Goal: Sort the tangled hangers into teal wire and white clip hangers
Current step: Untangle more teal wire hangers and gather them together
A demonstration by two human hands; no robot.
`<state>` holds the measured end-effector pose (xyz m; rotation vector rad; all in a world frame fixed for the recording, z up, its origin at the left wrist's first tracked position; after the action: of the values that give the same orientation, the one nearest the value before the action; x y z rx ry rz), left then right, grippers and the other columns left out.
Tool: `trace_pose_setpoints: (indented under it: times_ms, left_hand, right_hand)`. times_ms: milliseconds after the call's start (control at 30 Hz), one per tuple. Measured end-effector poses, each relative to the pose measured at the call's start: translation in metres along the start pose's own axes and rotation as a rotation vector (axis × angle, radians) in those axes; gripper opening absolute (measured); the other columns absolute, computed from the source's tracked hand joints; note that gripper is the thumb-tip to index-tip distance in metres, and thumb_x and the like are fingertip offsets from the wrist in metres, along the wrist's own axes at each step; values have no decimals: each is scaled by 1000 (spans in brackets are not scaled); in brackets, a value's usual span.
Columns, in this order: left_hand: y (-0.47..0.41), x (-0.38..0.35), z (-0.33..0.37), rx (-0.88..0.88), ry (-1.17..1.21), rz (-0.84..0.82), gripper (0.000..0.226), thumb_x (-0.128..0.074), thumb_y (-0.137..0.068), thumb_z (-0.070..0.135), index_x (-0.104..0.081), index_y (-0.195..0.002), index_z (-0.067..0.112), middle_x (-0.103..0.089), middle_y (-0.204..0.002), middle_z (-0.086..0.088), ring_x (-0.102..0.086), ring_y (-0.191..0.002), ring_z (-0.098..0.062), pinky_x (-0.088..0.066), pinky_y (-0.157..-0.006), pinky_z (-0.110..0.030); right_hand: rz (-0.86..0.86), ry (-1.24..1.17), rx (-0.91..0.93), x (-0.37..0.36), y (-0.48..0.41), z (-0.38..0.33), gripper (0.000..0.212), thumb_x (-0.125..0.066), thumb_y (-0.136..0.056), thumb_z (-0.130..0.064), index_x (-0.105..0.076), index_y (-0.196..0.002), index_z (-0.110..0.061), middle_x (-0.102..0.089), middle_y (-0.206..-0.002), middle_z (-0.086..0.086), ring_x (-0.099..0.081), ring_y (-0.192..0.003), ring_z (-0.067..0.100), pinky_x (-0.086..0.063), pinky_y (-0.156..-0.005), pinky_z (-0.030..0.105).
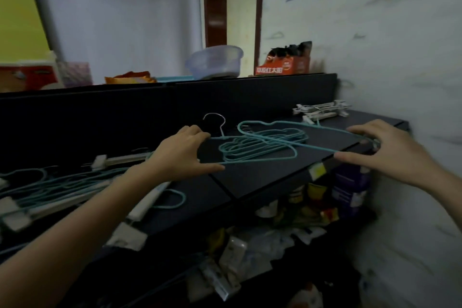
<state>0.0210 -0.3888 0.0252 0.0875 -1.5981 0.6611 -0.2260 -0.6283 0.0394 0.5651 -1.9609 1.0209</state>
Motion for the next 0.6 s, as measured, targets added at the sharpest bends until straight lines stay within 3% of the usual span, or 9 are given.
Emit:
trace_pose_setpoints:
  times_ms: [167, 300, 400, 500, 600]
  left_hand:
    - [-30, -28, 43, 16, 9, -37, 87, -52, -75, 68, -31, -141, 16, -40, -134, -2, -37, -123, -19, -41, -94, -32]
    - [-52, -46, 61, 55, 40, -41, 86, -53, -75, 68, -32, -140, 16, -40, -134, -1, -38, -122, -18, -41, -97, -33]
    - [-71, -57, 68, 87, 30, -27, 86, -53, -74, 69, -34, -140, 17, -42, -131, 0, -39, -120, -17, -40, -93, -32]
    - [-96, -66, 73, 89, 16, -23, 83, -53, -74, 69, -38, -137, 17, -45, -126, -1, -42, -115, -17, -41, -90, -31]
    - [-125, -75, 75, 75, -18, -19, 79, -52, -75, 68, -40, -134, 17, -46, -124, -2, -44, -113, -18, -42, -89, -31]
  right_hand:
    - [-3, -20, -8, 7, -11, 53, 114, -42, -35, -98, -57, -121, -25, -47, -112, -11, -52, -101, 12, -47, -91, 41]
    - [-1, -48, -12, 4, -21, 80, 125, -33, -26, -102, -58, -121, -25, -46, -107, -13, -49, -93, 8, -46, -88, 37]
    - [14, -87, -12, -2, -33, 98, 117, -40, -32, -99, -58, -121, -24, -47, -108, -13, -52, -93, 8, -47, -88, 39]
    - [8, -123, -21, -11, -50, 117, 99, -49, -48, -84, -56, -124, -20, -49, -112, -9, -51, -96, 10, -46, -88, 38]
    - [-12, -114, -9, -18, -71, 135, 106, -44, -47, -93, -54, -125, -22, -46, -113, -10, -48, -100, 9, -43, -87, 35]
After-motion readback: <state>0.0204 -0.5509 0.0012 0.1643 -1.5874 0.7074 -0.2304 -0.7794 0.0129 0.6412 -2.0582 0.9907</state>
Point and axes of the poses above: each hand's wrist, its own y-axis away from the middle knuckle, its own x-axis out of the back of the hand, z = x × y, the point moved 3 cm from there along -y, towards the middle knuckle
